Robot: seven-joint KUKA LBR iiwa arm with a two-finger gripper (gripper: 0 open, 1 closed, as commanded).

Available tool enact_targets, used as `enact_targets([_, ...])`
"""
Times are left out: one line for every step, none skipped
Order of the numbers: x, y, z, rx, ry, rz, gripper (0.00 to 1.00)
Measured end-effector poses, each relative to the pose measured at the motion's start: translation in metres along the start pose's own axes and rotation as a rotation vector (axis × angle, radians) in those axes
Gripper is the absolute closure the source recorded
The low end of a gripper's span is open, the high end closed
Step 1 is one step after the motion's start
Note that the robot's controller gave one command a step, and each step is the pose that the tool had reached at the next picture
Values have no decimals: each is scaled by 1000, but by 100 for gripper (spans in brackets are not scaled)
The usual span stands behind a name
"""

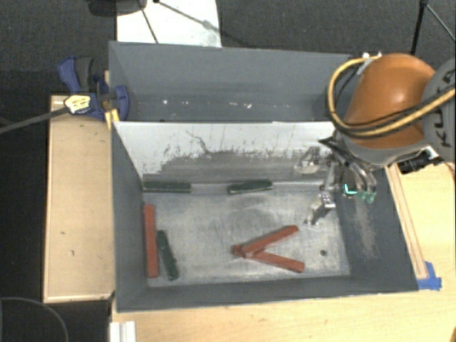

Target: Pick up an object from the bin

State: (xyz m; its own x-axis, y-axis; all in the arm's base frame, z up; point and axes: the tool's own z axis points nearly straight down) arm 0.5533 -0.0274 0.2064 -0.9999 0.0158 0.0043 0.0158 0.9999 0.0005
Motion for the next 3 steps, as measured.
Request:
enact_targets([-2, 0, -4, 1, -7, -1, 0])
enact_targets([13, 5, 43, 1, -14, -67, 0])
enact_targets([-13, 24, 131, 0, -16, -141, 100])
